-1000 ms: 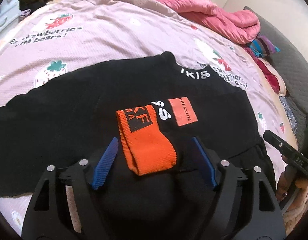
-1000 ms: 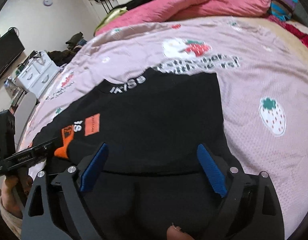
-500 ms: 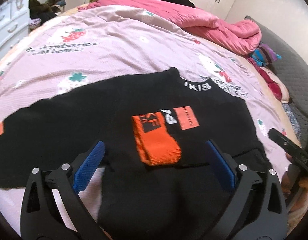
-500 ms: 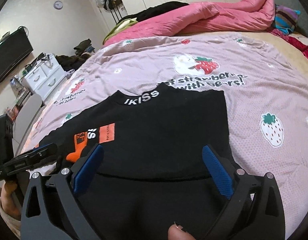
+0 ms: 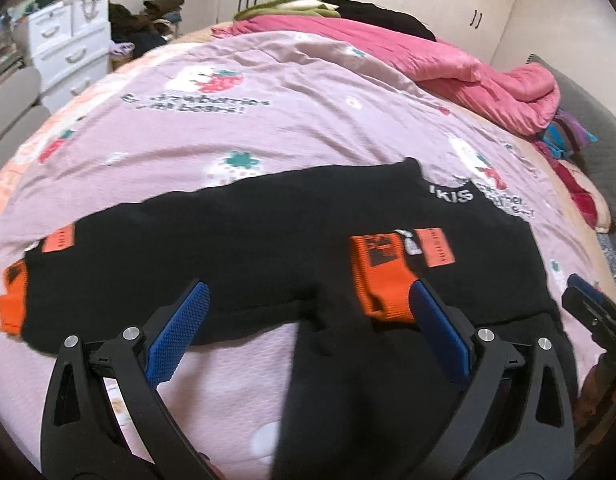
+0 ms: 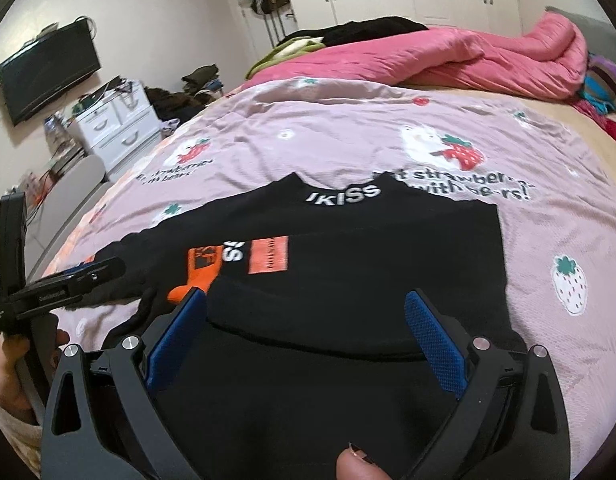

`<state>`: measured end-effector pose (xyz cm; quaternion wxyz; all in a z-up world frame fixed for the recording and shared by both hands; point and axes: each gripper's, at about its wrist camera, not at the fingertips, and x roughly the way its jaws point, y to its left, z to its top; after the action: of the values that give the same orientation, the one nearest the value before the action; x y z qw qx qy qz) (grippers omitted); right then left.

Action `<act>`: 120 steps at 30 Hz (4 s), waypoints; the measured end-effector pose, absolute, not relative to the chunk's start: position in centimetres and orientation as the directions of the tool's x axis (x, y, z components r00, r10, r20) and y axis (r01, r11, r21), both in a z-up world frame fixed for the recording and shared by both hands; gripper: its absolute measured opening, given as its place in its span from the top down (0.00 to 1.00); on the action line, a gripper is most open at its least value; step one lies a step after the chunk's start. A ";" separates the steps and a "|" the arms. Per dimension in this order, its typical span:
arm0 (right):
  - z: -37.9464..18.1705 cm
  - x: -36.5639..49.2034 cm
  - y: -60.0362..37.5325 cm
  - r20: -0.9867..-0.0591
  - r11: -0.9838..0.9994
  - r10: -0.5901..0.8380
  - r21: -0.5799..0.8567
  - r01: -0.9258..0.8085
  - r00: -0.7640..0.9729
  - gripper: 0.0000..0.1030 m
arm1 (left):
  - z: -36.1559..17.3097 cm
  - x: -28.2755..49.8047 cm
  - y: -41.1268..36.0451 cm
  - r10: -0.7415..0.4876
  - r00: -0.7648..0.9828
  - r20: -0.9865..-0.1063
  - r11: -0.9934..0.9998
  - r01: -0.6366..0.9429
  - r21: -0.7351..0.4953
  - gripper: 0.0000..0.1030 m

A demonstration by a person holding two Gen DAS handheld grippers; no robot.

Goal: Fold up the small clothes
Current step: 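Move the left tool toward the orange cuff of the other sleeve, then close the left tool on the other orange sleeve cuff, then lift the cuff with the left tool and carry it across the sweater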

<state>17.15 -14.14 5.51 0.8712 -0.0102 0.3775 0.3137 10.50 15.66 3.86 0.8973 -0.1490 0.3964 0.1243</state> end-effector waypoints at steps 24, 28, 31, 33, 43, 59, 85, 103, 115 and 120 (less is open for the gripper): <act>6.5 12.4 -6.2 -0.662 0.690 0.611 0.175 -0.702 0.435 0.04 | 3.8 3.9 22.7 0.213 0.654 -0.726 0.808 -0.536 -0.245 0.09; 6.9 12.0 -4.2 -0.661 0.667 0.625 0.176 -0.724 0.416 0.04 | 3.9 3.4 23.9 0.236 0.645 -0.727 0.783 -0.570 -0.251 0.09; 7.2 11.7 -2.9 -0.655 0.651 0.637 0.173 -0.739 0.408 0.04 | 3.9 2.9 24.7 0.240 0.644 -0.727 0.763 -0.588 -0.268 0.09; 7.4 11.5 -2.1 -0.655 0.642 0.640 0.168 -0.748 0.401 0.04 | 4.0 2.4 25.3 0.249 0.645 -0.722 0.749 -0.601 -0.280 0.09; 6.6 10.7 1.5 -0.675 0.605 0.643 0.157 -0.781 0.362 0.04 | 3.8 0.7 28.1 0.291 0.619 -0.730 0.679 -0.670 -0.298 0.09; 6.9 11.4 3.7 -0.689 0.580 0.647 0.165 -0.798 0.327 0.04 | 1.6 -2.3 32.8 0.335 0.519 -0.787 0.529 -0.794 -0.299 0.09; 7.8 13.7 -6.0 -0.740 0.709 0.575 0.238 -0.664 0.349 0.04 | 0.2 -1.4 34.7 0.279 0.658 -0.700 0.492 -0.724 -0.484 0.91; 8.7 15.5 -12.9 -0.713 0.789 0.548 0.268 -0.553 0.438 0.04 | 9.2 3.0 27.6 0.146 0.811 -0.566 0.731 -0.474 -0.491 0.92; 9.1 16.7 -16.1 -0.706 0.810 0.542 0.296 -0.506 0.456 0.04 | 11.0 6.9 22.3 0.028 0.855 -0.518 0.779 -0.343 -0.524 0.92; 9.0 17.1 -17.3 -0.697 0.816 0.547 0.320 -0.481 0.464 0.04 | 10.9 8.3 20.7 -0.010 0.854 -0.520 0.792 -0.311 -0.526 0.92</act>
<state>17.14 -17.35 9.01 0.8546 0.0391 0.4214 0.3008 8.33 20.69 10.90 0.9108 -0.3119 0.2574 0.0824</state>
